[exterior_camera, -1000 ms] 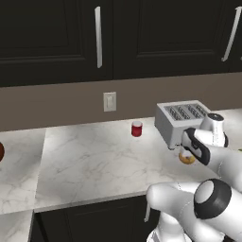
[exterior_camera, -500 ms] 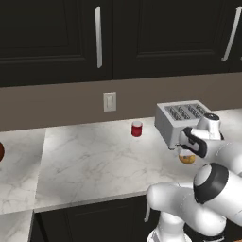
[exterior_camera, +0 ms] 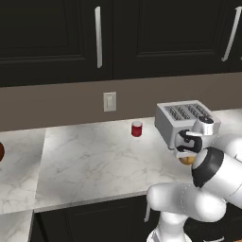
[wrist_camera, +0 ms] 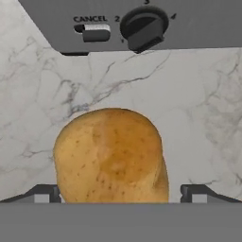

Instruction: Place the potato and lime inside the fridge drawer. Close the drawer after placing the vegetables.

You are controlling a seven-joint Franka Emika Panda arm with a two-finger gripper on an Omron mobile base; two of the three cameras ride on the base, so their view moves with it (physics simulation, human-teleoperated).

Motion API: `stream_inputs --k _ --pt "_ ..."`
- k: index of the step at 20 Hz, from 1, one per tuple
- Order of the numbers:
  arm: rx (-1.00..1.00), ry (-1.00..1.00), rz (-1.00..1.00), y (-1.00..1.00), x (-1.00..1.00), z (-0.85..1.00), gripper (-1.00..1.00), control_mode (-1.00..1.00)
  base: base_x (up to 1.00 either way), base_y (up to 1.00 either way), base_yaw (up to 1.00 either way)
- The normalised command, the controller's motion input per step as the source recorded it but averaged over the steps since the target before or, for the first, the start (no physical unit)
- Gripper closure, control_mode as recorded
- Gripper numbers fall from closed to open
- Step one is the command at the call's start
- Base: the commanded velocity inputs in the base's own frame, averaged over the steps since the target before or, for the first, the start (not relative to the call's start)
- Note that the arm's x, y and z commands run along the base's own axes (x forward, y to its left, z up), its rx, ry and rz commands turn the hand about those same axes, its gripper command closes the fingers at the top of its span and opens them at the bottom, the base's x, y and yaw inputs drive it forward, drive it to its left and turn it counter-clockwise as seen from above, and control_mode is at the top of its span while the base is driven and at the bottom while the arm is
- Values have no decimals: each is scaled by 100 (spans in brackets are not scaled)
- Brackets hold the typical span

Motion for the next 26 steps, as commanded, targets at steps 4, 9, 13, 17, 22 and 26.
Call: stream_inputs --k 4,9,13,17,22,26 --pt "0 0 8 19 3 -15 -100 -100 0 0 0" --pt "0 0 9 25 0 -24 100 -100 0 0 0" --pt "0 0 6 16 0 -9 100 -100 0 0 0" --pt "0 -8 0 0 -41 30 100 -100 0 0 0" --pt "0 -15 1 0 -66 92 100 -100 0 0 0" --pt "0 -3 0 31 -57 92 100 -100 0 0 0"
